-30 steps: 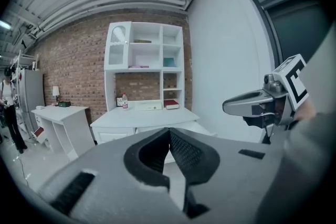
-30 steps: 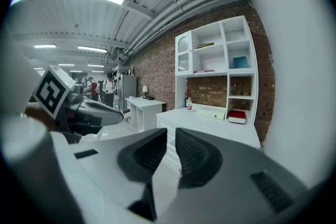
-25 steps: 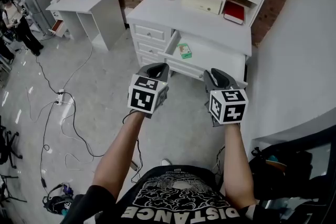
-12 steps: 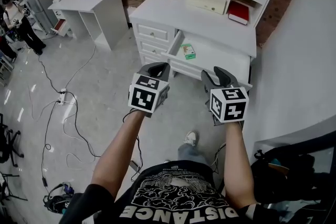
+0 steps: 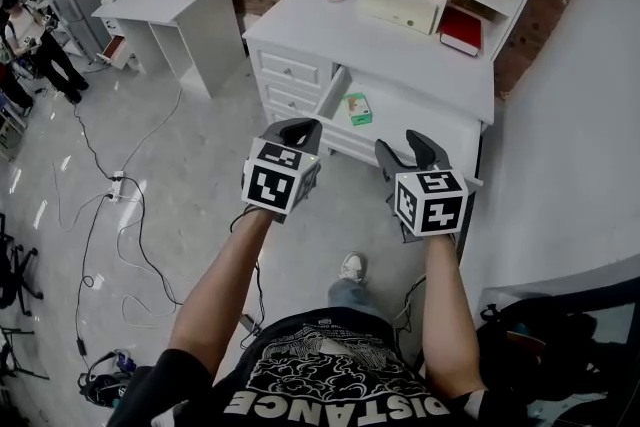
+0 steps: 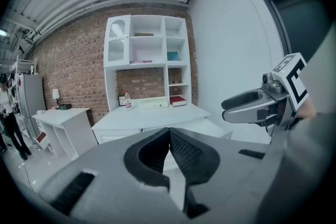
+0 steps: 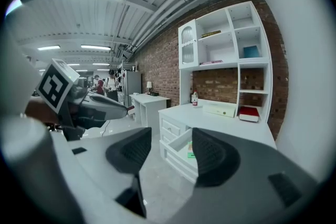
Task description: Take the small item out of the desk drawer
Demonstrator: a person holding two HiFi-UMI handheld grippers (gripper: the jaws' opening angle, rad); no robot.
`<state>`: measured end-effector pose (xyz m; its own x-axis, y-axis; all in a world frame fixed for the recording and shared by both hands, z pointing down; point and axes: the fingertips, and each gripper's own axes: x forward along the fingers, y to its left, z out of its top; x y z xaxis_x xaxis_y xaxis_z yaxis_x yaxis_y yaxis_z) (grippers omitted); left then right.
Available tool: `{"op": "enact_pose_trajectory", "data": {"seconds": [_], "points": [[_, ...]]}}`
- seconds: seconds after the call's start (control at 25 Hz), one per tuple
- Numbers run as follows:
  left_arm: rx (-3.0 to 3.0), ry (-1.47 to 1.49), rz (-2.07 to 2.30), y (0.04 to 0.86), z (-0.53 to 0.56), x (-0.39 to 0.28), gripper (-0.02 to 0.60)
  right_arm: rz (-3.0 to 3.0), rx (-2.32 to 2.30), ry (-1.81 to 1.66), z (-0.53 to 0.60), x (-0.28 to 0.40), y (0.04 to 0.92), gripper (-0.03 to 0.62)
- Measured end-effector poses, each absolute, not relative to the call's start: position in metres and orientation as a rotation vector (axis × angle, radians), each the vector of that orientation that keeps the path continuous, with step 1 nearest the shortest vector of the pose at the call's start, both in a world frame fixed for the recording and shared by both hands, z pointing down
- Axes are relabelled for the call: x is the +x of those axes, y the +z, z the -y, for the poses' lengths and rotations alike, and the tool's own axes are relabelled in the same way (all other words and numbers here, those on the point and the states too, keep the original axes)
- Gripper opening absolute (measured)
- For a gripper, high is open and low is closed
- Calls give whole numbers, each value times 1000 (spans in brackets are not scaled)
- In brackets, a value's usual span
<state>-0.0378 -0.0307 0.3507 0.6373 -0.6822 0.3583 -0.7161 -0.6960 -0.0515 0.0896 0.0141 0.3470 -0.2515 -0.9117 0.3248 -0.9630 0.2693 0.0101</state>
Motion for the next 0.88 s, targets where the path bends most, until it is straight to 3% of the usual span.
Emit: {"op": "enact_pose_trajectory", "data": {"seconds": [0.88], "points": [[2648, 558, 1268, 373, 191, 27, 9, 2303, 1596, 363, 149, 156, 379, 316]]}}
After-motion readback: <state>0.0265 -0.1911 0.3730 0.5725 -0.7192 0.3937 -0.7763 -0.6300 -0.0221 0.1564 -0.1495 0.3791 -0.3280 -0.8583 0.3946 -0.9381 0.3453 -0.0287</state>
